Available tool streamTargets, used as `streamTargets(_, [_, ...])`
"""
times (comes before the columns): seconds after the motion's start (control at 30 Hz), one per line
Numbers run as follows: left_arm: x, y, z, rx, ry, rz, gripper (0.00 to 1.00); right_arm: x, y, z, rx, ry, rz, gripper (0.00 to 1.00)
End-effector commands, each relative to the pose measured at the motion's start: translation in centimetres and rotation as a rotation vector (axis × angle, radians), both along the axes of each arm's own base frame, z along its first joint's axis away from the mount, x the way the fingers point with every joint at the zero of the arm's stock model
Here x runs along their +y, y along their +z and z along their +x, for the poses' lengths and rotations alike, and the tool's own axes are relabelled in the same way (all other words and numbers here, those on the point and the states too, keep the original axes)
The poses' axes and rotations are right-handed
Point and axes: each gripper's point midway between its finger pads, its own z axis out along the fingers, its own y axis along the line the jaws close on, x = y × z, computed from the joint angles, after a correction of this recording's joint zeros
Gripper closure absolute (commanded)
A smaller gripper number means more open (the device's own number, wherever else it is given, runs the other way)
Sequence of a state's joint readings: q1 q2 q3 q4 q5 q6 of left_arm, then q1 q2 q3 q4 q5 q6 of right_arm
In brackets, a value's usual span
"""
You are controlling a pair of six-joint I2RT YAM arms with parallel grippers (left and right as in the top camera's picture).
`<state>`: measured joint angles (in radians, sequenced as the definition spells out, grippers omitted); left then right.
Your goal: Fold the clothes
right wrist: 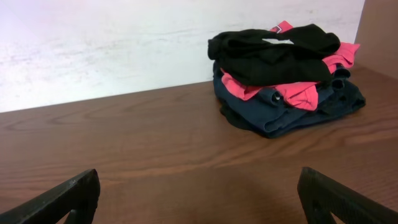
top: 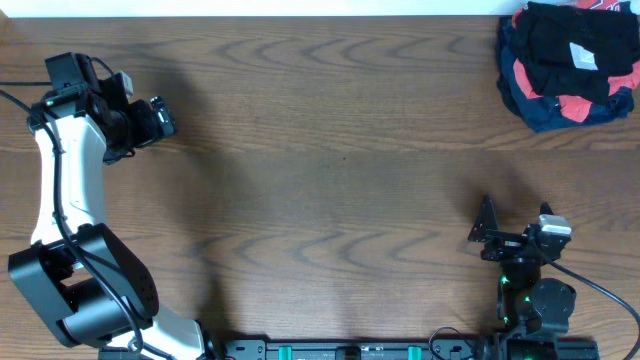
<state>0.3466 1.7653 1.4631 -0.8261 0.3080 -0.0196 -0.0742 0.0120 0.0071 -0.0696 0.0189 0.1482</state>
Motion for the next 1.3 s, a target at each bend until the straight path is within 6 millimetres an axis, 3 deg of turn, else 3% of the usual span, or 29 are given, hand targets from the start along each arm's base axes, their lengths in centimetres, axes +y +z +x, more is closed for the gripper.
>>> streamTargets(0.0, [0.0,0.5,-0.2,-0.011,0.003,0.009,0.02,0.2,0.0,0.0,0.000,0.010,-0.015,0.01])
streamTargets(0.47, [-0.1,1.1,-0.2,-0.027,0.007,0.007,0.02,0.2,0.0,0.0,0.000,0.010,-0.015,0.01])
streamTargets(0.57, [-0.8,2.9,1.1,-0.112,-0.003,0.029,0.02,0.2,0.0,0.0,0.000,0.010,-0.015,0.01])
streamTargets(0.7, [-2.8,7.6,4.5,-0.376,-0.079,0.132,0.02,0.2,0.0,0.0,0.000,0.010,-0.015,0.01])
streamTargets(0.8, [-4.1,10.2,5.0,-0.497,-0.081,0.240,0.02,0.2,0.0,0.0,0.000,0.010,-0.015,0.01])
streamTargets(1.03, [-7.5,14.0,2.5,-0.684,-0.082,0.358,0.02,0.2,0.0,0.0,0.000,0.010,-0.015,0.01])
streamTargets(1.27, [-8.9,12.4,-2.7,-0.756,-0.096,0.340,0.02,0.2,0.0,0.0,0.000,0.010,-0.015,0.01])
